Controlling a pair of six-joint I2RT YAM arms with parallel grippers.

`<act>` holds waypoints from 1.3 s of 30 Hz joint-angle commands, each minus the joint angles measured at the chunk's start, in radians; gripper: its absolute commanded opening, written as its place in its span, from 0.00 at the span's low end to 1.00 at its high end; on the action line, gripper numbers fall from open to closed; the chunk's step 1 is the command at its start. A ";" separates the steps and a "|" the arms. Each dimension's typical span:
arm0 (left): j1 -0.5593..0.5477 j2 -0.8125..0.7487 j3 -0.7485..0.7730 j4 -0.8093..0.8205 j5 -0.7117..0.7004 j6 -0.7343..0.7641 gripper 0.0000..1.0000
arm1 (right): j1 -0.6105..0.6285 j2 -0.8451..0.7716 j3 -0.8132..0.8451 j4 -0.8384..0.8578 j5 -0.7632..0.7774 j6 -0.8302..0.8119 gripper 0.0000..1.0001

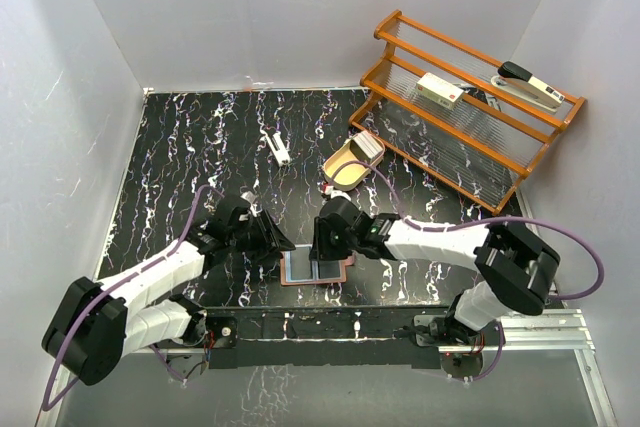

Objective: Put the credit cards into the card holder
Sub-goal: Insert the credit card into the card holder, then turn over the card slot in the card holder.

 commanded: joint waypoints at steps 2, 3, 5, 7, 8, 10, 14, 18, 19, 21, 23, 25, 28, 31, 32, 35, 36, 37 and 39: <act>0.008 -0.013 -0.031 0.040 0.068 -0.011 0.46 | 0.005 0.049 0.110 0.021 0.015 -0.041 0.27; 0.008 -0.011 -0.035 0.054 0.075 -0.017 0.46 | 0.005 0.057 0.118 0.014 0.017 -0.041 0.27; 0.010 -0.007 -0.044 0.070 0.076 -0.023 0.46 | 0.005 0.073 0.123 0.016 0.014 -0.032 0.27; 0.012 -0.006 -0.042 0.043 0.053 -0.020 0.44 | 0.005 0.086 0.127 0.016 0.009 -0.029 0.27; 0.014 -0.004 -0.037 0.017 0.035 -0.011 0.43 | 0.005 0.094 0.128 0.011 0.011 -0.027 0.26; 0.017 -0.005 -0.027 -0.021 0.007 -0.001 0.41 | 0.005 0.108 0.128 0.002 0.025 -0.027 0.25; 0.021 -0.020 -0.036 -0.013 0.004 -0.007 0.41 | 0.006 0.139 0.116 0.023 0.010 -0.033 0.21; 0.021 -0.008 -0.062 0.061 0.063 -0.048 0.42 | 0.005 0.182 0.109 0.018 -0.003 -0.035 0.15; 0.021 -0.002 -0.069 0.091 0.084 -0.067 0.42 | 0.007 0.192 0.110 0.002 0.004 -0.035 0.12; 0.021 0.015 -0.072 0.143 0.107 -0.079 0.43 | 0.006 0.195 0.100 -0.011 0.017 -0.031 0.06; 0.021 0.041 -0.055 0.142 0.111 -0.068 0.44 | 0.007 0.190 0.070 0.007 0.020 -0.026 0.01; 0.021 0.075 -0.034 0.145 0.128 -0.045 0.45 | 0.007 0.192 0.056 0.018 0.023 -0.023 0.00; 0.021 0.098 -0.018 0.119 0.119 -0.018 0.47 | 0.006 0.195 0.041 0.025 0.025 -0.024 0.00; 0.021 0.087 -0.017 0.095 0.093 -0.002 0.49 | 0.006 0.191 0.026 0.045 0.026 -0.024 0.00; 0.020 0.080 -0.022 0.101 0.094 -0.002 0.49 | 0.007 0.192 0.025 0.046 0.027 -0.025 0.00; 0.020 0.071 -0.032 0.138 0.108 -0.002 0.50 | 0.007 0.197 0.022 0.049 0.021 -0.027 0.00; 0.021 0.075 -0.032 0.142 0.109 -0.003 0.49 | 0.006 0.197 0.019 0.051 0.019 -0.027 0.00; 0.021 0.079 -0.033 0.150 0.112 -0.003 0.49 | 0.007 0.196 0.017 0.053 0.018 -0.026 0.00; 0.020 0.095 -0.035 0.175 0.126 -0.005 0.48 | 0.007 0.194 0.008 0.064 0.016 -0.017 0.00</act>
